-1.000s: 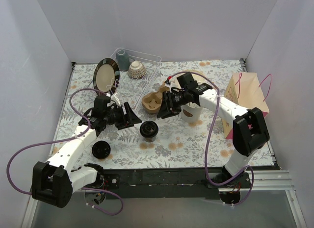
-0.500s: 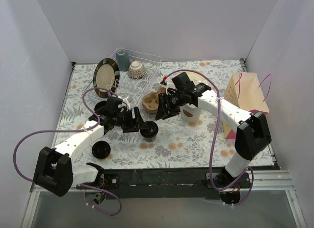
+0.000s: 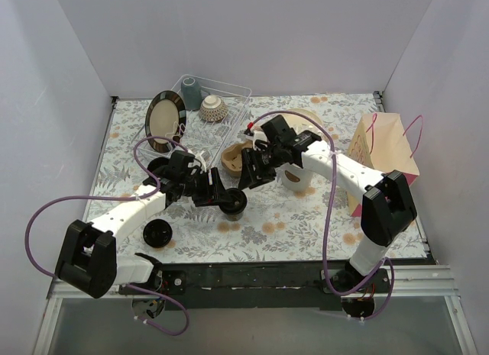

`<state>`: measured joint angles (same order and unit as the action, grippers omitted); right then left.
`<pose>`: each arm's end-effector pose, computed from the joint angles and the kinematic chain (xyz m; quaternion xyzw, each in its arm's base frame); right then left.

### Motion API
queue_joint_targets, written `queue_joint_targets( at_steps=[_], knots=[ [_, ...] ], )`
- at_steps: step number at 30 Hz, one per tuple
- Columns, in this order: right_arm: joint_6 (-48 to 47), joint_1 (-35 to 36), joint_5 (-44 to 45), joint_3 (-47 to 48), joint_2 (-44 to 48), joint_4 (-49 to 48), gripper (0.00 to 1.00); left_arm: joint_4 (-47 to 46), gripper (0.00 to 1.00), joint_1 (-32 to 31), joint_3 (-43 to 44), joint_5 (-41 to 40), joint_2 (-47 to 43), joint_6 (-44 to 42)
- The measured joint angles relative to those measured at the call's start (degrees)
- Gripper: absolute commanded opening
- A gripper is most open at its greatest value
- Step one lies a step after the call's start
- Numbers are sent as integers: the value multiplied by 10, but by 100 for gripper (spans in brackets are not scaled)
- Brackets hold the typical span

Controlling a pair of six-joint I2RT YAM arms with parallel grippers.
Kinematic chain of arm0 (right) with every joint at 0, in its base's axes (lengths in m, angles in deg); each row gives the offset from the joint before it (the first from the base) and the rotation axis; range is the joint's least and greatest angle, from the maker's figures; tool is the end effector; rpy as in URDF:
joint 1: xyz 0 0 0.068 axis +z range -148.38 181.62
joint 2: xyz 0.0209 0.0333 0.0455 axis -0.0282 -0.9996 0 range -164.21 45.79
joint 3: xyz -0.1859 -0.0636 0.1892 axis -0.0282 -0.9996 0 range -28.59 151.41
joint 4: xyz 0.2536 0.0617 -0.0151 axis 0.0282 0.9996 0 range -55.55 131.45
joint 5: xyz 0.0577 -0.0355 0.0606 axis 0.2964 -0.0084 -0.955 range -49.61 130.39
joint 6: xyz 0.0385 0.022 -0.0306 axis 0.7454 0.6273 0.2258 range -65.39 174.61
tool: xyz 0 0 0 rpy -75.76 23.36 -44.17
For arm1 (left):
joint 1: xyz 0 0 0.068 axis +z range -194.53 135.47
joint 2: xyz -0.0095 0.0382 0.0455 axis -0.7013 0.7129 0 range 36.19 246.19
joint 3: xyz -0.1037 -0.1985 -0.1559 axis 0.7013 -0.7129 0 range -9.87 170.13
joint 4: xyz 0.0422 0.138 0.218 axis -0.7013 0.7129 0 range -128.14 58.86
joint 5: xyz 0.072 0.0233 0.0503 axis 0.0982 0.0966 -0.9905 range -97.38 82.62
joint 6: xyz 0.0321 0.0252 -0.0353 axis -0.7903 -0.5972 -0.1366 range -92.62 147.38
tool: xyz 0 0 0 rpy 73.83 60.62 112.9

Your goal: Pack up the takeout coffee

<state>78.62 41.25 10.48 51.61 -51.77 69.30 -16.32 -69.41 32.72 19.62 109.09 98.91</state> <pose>0.2741 0.2501 0.2765 -0.2070 0.8942 0.3724 0.1371 0.2191 -0.1194 0.2105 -0.2946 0.8746 -0.3824 0.0456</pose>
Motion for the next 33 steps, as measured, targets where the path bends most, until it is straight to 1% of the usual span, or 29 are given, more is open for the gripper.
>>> queue_joint_targets(
  at_steps=[22,33],
  knots=[
    [44,18,-1,-81,-2,-71,58,25,55,0,0,-4,-12,-13],
    [52,18,0,-89,-4,-96,49,23,55,0,2,4,-5,-14]
  ],
)
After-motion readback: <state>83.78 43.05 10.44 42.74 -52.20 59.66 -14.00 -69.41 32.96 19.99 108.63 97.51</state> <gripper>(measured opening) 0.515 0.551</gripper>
